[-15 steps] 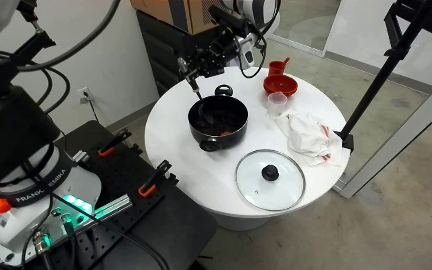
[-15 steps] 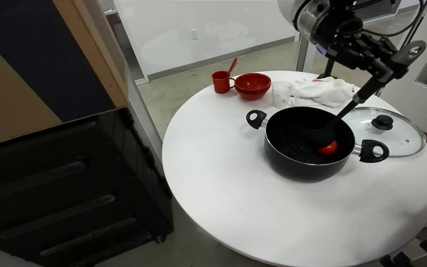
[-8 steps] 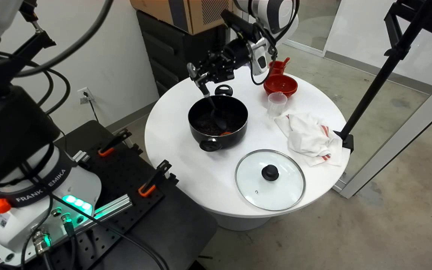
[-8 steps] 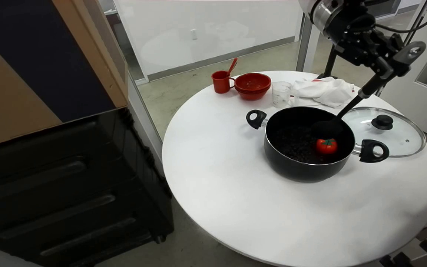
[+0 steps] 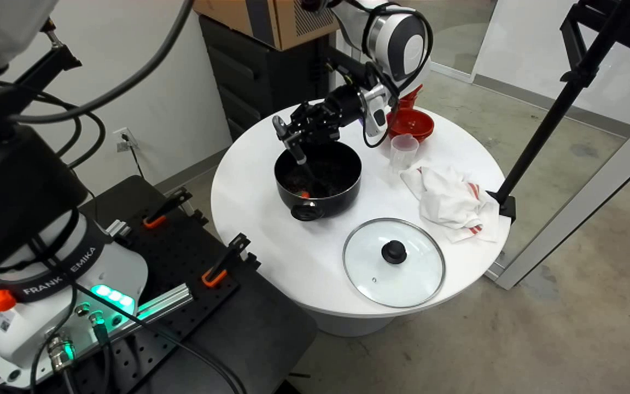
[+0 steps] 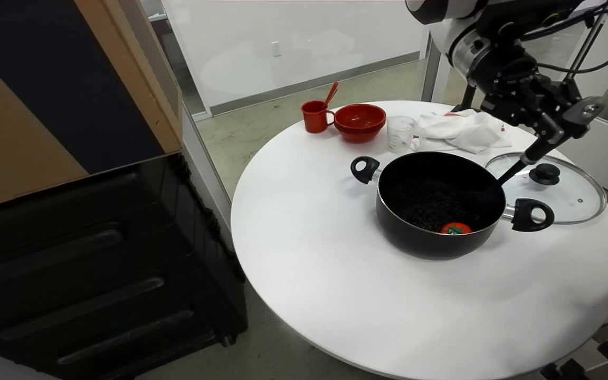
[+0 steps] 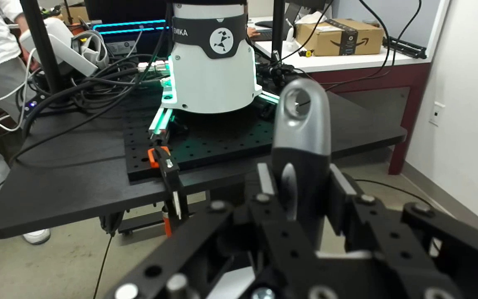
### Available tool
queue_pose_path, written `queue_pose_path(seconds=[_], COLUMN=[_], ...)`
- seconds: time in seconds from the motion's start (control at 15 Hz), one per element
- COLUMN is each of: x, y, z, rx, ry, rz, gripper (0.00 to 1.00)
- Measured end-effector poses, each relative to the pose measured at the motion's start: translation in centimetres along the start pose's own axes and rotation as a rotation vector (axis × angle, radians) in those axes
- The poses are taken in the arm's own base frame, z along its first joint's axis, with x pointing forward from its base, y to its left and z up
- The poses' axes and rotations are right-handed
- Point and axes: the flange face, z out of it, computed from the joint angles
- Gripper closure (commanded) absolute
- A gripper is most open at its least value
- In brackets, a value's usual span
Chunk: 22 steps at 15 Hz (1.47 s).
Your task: Use the black serving spoon in the black pot to stir its contents
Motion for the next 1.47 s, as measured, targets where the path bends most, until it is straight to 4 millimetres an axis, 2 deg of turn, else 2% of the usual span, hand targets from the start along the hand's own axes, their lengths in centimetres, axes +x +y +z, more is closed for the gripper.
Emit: queue_pose_path(seconds=[0.27,0.47,1.07,1.27,1.47], x=[1.0,1.0,-0.8,0.1,2.1], y=[-0.5,-0.8,-2.2,-2.6,-3.2], z=[0.8,0.6,-3.7,-4.0,-3.4], rx=[-0.011,-0.012,0.034,0.032,0.033], ry=[-0.023,-0.017,0.103,0.112,0.093], rz=[0.004,0.001,-0.002,0.013,0.034], gripper=[0.92,0.92,0.92,0.92,0.92])
